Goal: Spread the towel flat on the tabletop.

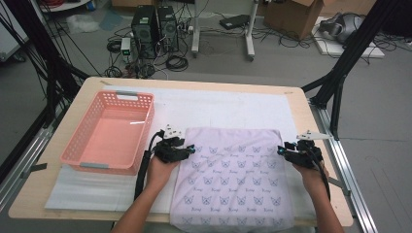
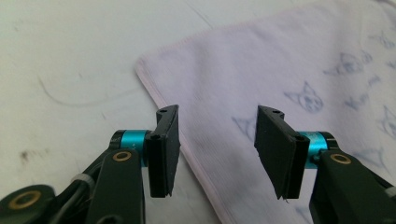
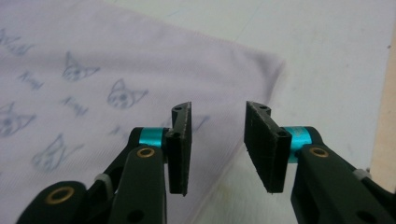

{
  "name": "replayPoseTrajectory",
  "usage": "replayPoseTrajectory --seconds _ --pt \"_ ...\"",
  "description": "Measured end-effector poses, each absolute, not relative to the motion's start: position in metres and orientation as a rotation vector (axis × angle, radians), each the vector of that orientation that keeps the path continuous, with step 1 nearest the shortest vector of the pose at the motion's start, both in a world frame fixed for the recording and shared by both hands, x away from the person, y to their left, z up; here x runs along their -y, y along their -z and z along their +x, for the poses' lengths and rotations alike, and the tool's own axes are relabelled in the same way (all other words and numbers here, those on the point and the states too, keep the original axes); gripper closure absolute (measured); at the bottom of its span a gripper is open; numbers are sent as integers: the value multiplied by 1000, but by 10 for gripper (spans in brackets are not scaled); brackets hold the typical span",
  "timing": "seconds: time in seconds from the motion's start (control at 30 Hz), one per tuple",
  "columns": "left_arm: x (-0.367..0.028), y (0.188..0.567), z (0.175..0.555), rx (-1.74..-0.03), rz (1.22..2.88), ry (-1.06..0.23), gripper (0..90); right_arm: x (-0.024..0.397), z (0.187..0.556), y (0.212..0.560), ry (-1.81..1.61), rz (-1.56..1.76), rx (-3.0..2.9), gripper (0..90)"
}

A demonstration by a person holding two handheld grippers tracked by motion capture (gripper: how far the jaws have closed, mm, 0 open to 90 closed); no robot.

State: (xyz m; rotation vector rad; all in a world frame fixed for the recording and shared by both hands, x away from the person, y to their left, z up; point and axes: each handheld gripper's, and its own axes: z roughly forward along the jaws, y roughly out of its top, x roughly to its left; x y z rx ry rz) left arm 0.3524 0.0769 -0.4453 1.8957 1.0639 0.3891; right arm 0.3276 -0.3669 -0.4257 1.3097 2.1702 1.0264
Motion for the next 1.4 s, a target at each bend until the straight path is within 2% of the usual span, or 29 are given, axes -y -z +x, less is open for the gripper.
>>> replayPoseTrajectory --seconds 0.13,0.3,0.37,0.43,0.6,0.67,0.7,0.73,0.83,0.93,1.03,1.07,1.13,1.23,1.27,1.33,1.4 --pt "-75 443 361 -1013 1863 -416 508 369 315 431 -1034 1337 -2171 497" --pt "-72 440 378 -1067 1913 -427 510 366 312 438 -1038 1312 -2195 491" --pt "-72 444 384 -1094 1921 -472 511 366 311 438 -1043 1311 -2193 490" --pt "-72 450 392 -1151 1947 -444 504 366 311 437 -1049 1310 -2183 491" --pt "-65 450 395 -1126 2001 -507 523 368 311 437 -1058 1315 -2174 490" --pt "-63 450 394 -1115 1993 -496 630 367 313 438 -1065 1311 -2172 490" --pt "-61 449 394 -1096 2001 -480 724 366 313 438 -1061 1312 -2172 490" --pt "-59 449 393 -1089 2013 -492 863 365 314 438 -1063 1306 -2173 490" --pt "-60 445 394 -1141 2028 -586 867 362 314 438 -1059 1317 -2171 491" --pt "-83 446 401 -1246 1952 -526 867 363 318 439 -1052 1335 -2154 495" --pt "-87 445 400 -1222 1939 -529 852 364 328 442 -1045 1377 -2126 508" --pt "-87 444 400 -1222 1923 -530 796 364 331 442 -1047 1394 -2120 511" --pt "-87 446 401 -1251 1895 -474 592 363 343 444 -1052 1430 -2112 519" --pt "-87 449 401 -1246 1900 -439 539 359 358 445 -1020 1447 -2109 568" --pt "-87 449 401 -1246 1899 -438 549 358 365 444 -1017 1455 -2100 609" --pt "-87 450 400 -1251 1885 -431 587 357 375 443 -1028 1463 -2096 634" --pt "-85 452 397 -1243 1881 -458 696 352 387 445 -992 1472 -2134 694"
